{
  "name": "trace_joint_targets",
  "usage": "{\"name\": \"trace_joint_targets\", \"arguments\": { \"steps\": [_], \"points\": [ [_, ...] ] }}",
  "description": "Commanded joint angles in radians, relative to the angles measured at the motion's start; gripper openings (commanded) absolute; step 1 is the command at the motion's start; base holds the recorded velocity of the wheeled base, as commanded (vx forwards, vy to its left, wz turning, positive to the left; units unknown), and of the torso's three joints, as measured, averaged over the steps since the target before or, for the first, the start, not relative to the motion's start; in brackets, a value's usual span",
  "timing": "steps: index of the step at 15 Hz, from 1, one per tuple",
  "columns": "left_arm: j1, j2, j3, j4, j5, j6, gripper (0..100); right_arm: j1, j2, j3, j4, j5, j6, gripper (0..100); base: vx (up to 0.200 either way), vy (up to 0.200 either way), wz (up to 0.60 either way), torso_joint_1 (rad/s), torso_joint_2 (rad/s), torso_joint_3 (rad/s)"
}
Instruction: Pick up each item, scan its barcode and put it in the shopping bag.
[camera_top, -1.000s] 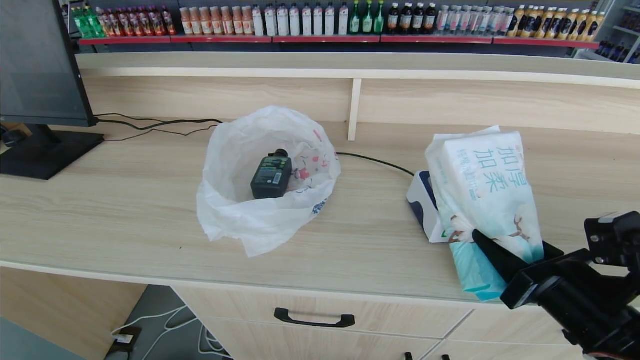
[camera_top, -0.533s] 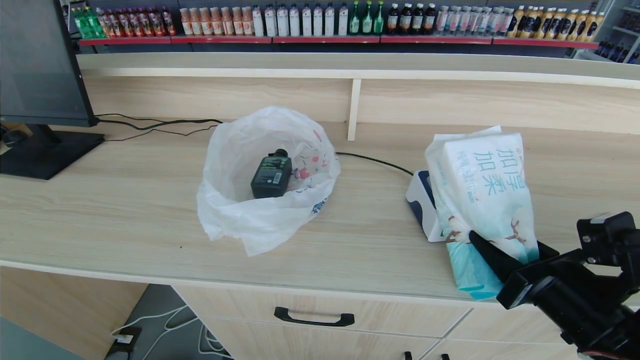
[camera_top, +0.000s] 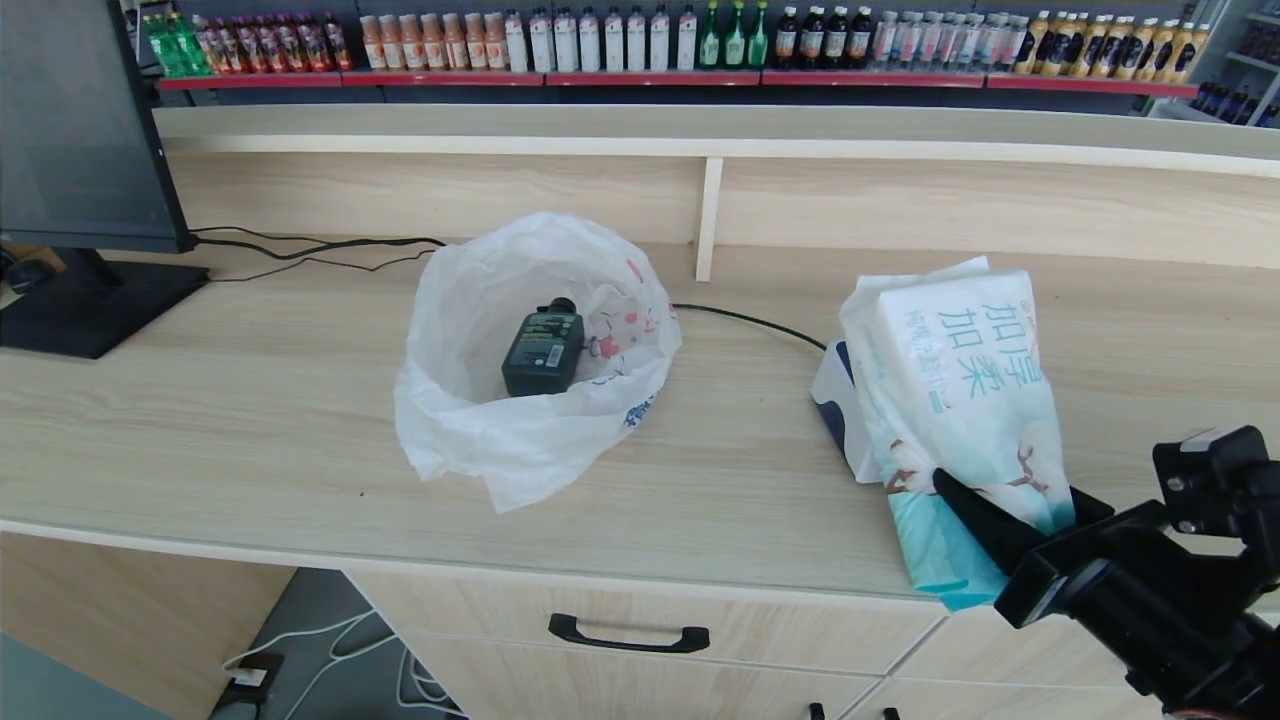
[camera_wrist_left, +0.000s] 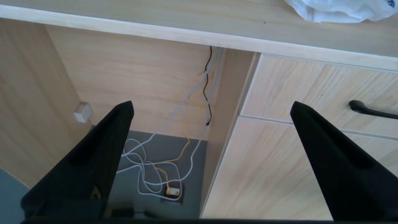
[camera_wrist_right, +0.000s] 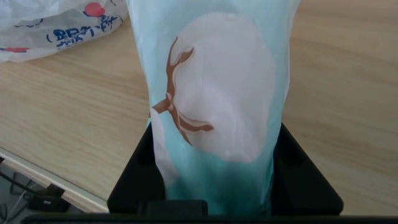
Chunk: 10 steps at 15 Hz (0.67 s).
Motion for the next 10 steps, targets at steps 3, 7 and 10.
{"name": "trace_joint_targets", "arguments": {
  "steps": [3, 7, 10],
  "points": [
    [0.0, 0.0, 0.0, -0.001, 0.0, 0.0, 100, 0.001, -0.011, -0.009, 0.002, -0.002, 0.0, 0, 0.0, 0.0, 0.0, 0.0, 0.0, 0.0],
    [0.0, 0.0, 0.0, -0.001, 0.0, 0.0, 100, 0.001, -0.019, -0.038, 0.003, 0.007, 0.0, 0, 0.0, 0.0, 0.0, 0.0, 0.0, 0.0],
    [0.0, 0.0, 0.0, -0.001, 0.0, 0.0, 100, 0.001, -0.028, -0.08, 0.005, 0.009, 0.0, 0, 0.0, 0.0, 0.0, 0.0, 0.0, 0.0]
  ]
}}
